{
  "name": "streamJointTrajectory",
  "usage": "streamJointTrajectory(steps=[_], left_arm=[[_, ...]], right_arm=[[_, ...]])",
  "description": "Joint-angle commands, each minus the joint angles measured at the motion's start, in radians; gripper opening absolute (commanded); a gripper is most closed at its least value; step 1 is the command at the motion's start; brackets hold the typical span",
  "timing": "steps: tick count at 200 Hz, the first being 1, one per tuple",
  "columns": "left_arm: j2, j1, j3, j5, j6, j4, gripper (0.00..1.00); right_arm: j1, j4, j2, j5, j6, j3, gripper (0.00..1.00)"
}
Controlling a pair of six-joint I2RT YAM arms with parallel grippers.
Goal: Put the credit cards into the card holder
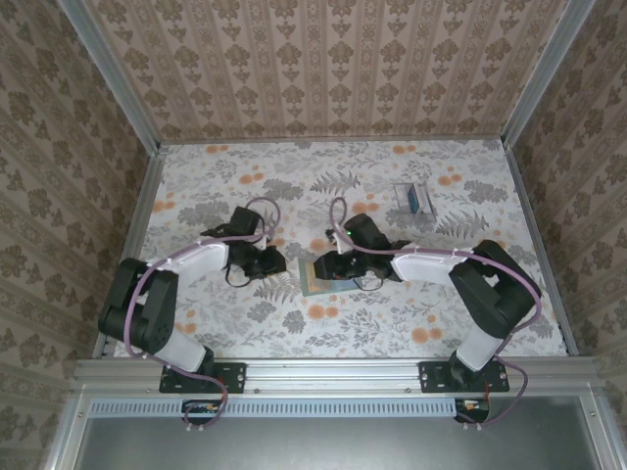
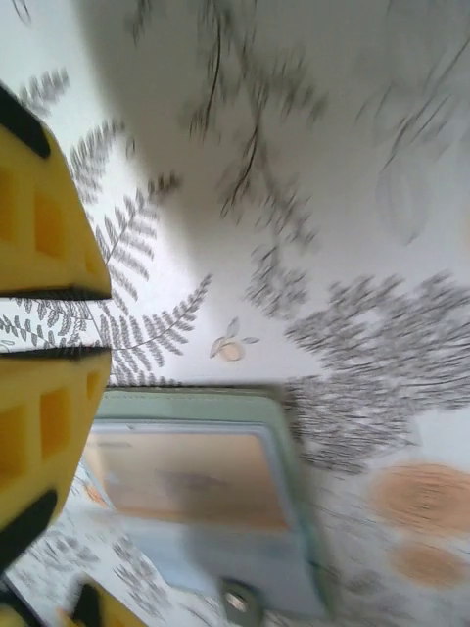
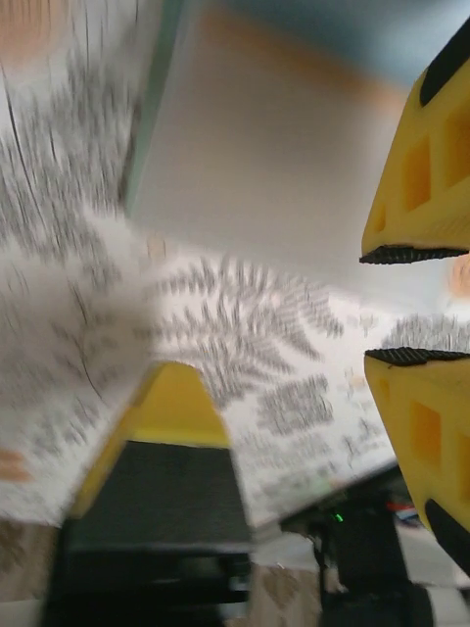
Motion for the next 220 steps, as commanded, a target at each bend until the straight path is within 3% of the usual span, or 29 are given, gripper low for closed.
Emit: streamJointTrajectory(steps=[1,29,82,99,119,141,164,183,220], left_arm=[[-0.054,0.037,-0.018,-0.006,0.026,-0.055,0.27],[-0.066,0.058,-0.029,-0.012,0.026,-0.063,0.3],[-0.125,0.072,-0.045,-0.07,0.009,-0.058,0.34],[-0.176,0.077,-0.06,-0.111,-0.006,-0.049,0.4],[-0.208,0.099,-0.074,-0.107,-0.001,-0.039,0.45],[-0.235,0.117,-0.074,-0.103,0.018,-0.067,0.49],[-0.314,0.12,-0.111,-0.05,0.055,-0.042,0.62],[-0.387,0.121,-0.136,-0.074,0.058,-0.053,0.69],[-0.436,0.126,-0.148,-0.11,0.084,-0.119,0.7]], right_arm=[[0.036,-0.023,0.06,-0.121,-0.063,0.093,0.34],[-0.016,-0.217,-0.02,-0.032,-0.203,0.157,0.4],[-0.299,-0.476,-0.215,0.469,-0.321,0.295,0.51],[-0.353,-0.532,-0.215,0.641,-0.37,0.354,0.6],[-0.406,-0.562,-0.154,0.754,-0.444,0.429,0.67],[-0.477,-0.665,-0.042,0.791,-0.46,0.556,0.69],[-0.53,-0.77,0.09,0.813,-0.493,0.657,0.7],[-0.553,-0.829,0.175,0.796,-0.528,0.717,0.7],[-0.567,-0.874,0.273,0.767,-0.562,0.757,0.71]])
